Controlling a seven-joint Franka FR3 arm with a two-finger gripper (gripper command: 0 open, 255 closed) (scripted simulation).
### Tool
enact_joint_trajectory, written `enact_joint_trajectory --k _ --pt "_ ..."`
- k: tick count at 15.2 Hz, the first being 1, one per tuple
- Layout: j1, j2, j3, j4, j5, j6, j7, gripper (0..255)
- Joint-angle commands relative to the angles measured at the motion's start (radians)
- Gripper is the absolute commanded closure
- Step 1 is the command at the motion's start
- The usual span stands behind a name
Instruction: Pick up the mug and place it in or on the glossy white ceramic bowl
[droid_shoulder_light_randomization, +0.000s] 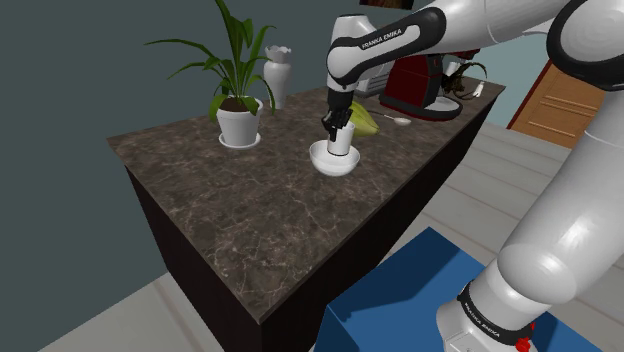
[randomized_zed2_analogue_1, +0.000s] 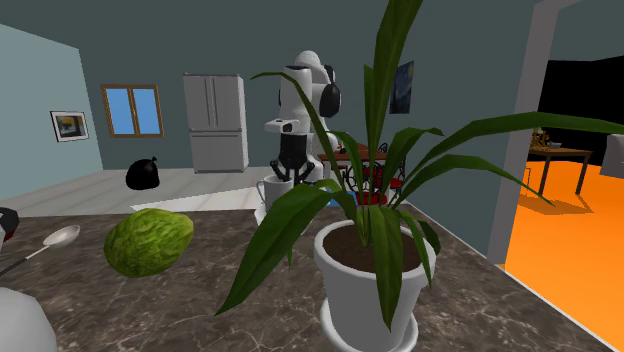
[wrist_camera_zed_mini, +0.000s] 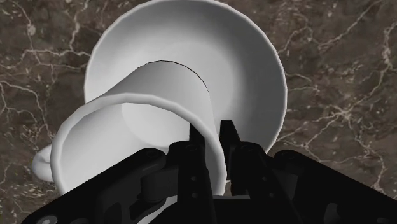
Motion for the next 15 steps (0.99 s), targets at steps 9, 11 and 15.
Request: enact_joint_trajectory --k 9,11,15 --pt "0.002 -0.022 0.002 0.041 0.005 -0.062 -0.003 0" --pt "0.003 -0.037 0.004 0.082 0.008 -0.119 -0.005 0" --pt "0.003 -0.037 0.004 0.082 0.008 -0.119 -0.005 0"
